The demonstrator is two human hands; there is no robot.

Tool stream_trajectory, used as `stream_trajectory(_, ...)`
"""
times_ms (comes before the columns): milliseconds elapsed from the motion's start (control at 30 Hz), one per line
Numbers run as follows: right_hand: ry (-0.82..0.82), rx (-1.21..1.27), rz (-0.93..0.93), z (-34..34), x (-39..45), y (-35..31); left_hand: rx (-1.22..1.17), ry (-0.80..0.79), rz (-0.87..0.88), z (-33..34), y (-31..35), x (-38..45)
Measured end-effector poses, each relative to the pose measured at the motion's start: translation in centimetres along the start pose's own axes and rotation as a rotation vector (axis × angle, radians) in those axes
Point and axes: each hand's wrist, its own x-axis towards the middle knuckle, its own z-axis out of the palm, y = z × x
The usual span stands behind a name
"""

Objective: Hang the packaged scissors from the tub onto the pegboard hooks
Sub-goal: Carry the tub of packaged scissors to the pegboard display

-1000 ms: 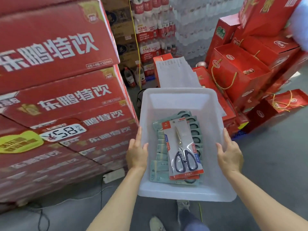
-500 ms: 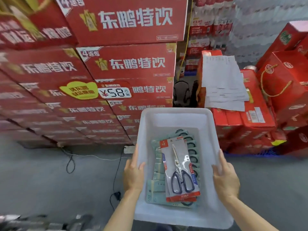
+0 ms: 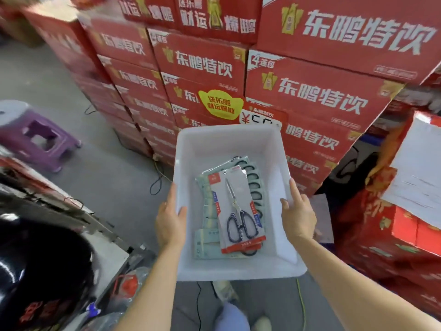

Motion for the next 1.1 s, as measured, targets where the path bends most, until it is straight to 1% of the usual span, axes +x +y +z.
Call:
stream_trajectory(100, -0.053, 0.01, -0.077, 1.3, 2.5, -5.0, -0.013, 0.098, -0.066, -2.3, -0.7, 3.2)
stream_trajectory(167, -0.058, 0.042, -0.138, 2.4, 4.3, -8.0, -0.042, 0.151, -0.113, -3.5, -1.4, 5.3)
stream_trajectory(267, -0.073, 0.056, -0.216, 4.3, 6.8, -12.0, -0.083, 0.207, -0.149, -5.2, -2.2, 8.4)
stream_trajectory(600, -0.111, -0.001, -0.486, 9.8, 13.2, -23.3, -0.089, 0.37, -0.27, -9.4, -4.2, 16.3)
stream_trajectory(800, -0.171, 0.038, -0.586, 14.2, 17.2, -29.8, -0.081, 0.479, -0.379, -10.2, -5.8, 21.2)
stream_trajectory(967, -0.197, 0.032, -0.677, 17.3, 20.2, -35.0, -0.089, 0.541, -0.42, -11.3, -7.1, 24.7)
stream_trajectory(1100, -0.248, 0.059, -0.715, 20.1, 20.7, -39.1, -0.087, 0.588, -0.457, -13.3, -8.4, 27.1)
